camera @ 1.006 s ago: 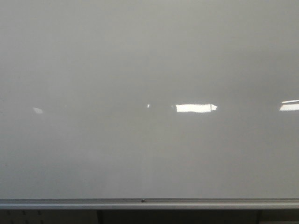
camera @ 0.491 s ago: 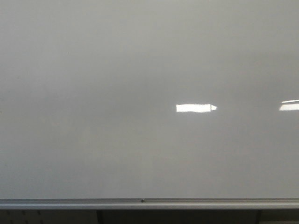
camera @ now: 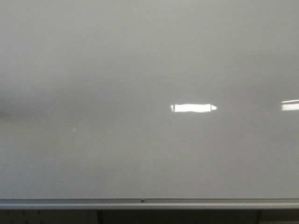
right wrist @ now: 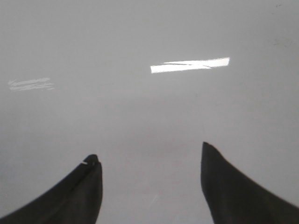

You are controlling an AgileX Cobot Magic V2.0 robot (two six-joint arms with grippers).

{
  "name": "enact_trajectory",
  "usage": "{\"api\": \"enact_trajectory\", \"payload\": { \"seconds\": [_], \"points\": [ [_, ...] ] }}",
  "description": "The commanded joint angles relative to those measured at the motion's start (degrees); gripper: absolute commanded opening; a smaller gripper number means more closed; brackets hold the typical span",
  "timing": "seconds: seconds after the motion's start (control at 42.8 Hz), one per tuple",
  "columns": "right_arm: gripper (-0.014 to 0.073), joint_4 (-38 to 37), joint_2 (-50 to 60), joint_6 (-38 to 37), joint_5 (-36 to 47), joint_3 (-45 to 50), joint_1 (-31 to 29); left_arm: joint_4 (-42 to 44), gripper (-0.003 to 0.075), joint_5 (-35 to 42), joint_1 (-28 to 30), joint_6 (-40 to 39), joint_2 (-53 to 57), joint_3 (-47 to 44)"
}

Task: Write number 1 on whiteboard

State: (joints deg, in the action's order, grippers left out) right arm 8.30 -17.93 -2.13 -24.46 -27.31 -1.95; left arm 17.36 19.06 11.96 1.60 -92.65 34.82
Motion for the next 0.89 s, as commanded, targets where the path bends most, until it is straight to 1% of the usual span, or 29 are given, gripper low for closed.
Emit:
{"api": "enact_trajectory", "payload": {
  "seconds": [0.0, 0.281, 0.468, 0.725, 0.795, 0.842, 0.865],
  "points": [
    [0.0486, 0.4, -1.0, 0.0, 4.2, -2.0, 0.2, -0.4, 0.0607, 4.5, 0.1, -0.1, 0.4, 2.1],
    [0.0486, 0.4, -1.0, 0.0, 4.2, -2.0, 0.2, -0.4, 0.0607, 4.8, 0.1, -0.1, -0.6, 2.2],
    [0.0486, 0.4, -1.0, 0.0, 4.2, -2.0, 0.2, -0.4, 0.0607, 8.0, 0.1, -0.1, -2.4, 2.2],
    [0.0486, 0.4, -1.0, 0.0, 4.2, -2.0, 0.2, -0.4, 0.0606, 7.9, 0.1, -0.1, -4.5, 2.4],
    [0.0486, 0.4, -1.0, 0.0, 4.2, -2.0, 0.2, -0.4, 0.0589, 7.8, 0.1, -0.1, -4.5, 2.4],
    [0.0486, 0.4, -1.0, 0.0, 4.2, -2.0, 0.2, -0.4, 0.0564, 7.8, 0.1, -0.1, -4.5, 2.4],
    [0.0486, 0.4, -1.0, 0.0, 4.2, -2.0, 0.2, -0.4, 0.0538, 7.7, 0.1, -0.1, -4.5, 2.4]
  ]
}}
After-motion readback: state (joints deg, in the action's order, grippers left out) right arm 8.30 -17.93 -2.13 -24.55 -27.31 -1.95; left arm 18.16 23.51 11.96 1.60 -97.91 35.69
